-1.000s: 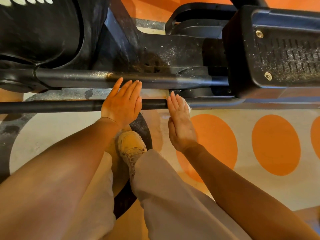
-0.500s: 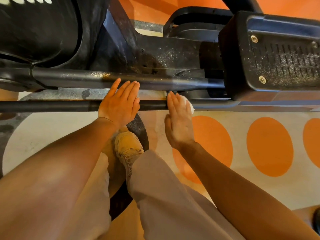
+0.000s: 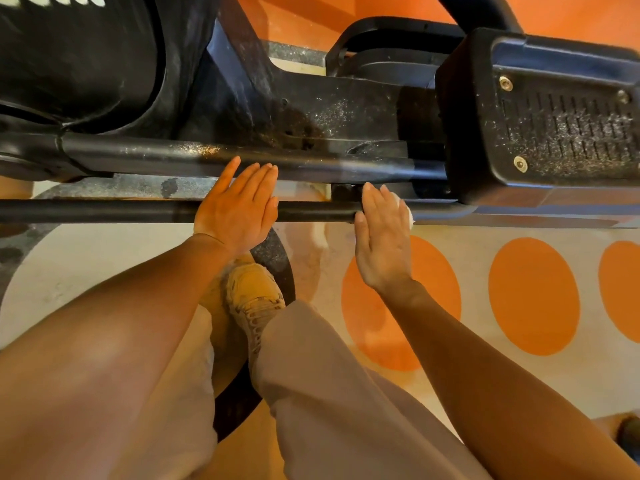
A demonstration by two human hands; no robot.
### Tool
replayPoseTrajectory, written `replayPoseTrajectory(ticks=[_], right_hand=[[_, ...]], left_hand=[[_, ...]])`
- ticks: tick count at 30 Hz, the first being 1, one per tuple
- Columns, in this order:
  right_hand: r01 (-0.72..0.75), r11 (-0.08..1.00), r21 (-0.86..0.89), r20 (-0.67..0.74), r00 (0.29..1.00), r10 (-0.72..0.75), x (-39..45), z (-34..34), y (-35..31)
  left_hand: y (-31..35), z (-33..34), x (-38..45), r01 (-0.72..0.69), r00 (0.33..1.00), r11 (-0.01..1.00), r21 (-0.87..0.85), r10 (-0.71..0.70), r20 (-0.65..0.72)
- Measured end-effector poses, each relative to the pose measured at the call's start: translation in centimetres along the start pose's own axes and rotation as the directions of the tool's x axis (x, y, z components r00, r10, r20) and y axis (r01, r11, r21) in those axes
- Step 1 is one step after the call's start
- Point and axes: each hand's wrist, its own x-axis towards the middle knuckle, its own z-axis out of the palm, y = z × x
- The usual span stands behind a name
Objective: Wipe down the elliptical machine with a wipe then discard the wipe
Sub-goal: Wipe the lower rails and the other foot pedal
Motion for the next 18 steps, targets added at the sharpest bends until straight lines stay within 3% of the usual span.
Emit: replayPoseTrajectory(ticks=[2,8,13,18], right_hand=[[-0.033,0.999,0.004,0.005,0.999,0.033,0.3,0.2,-1.2],[0.073,0.996,0.047,0.087,0.993,-0.077,0.9,2.1,-4.5],[0.156,0.984,0.088,0.161,0.972,-0.168,1.2,1.0,-2.9],[-0.015,0.993,0.113,0.007,1.0,0.015,0.7,-0.5,0.8]], left_hand=[[0.0,0.0,0.0,0.001,1.0,1.0,-0.003,-0.001,-0.004],[0.2,-0.1,0.0,0.013,1.0,1.0,0.02,-0.014,0.021],[0.0,-0.1,-0.1,0.009,1.0,1.0,0.017,-0.009,0.013],[0.0,-0.2,-0.1,0.009,1.0,1.0,0.008,-0.009,0.026]])
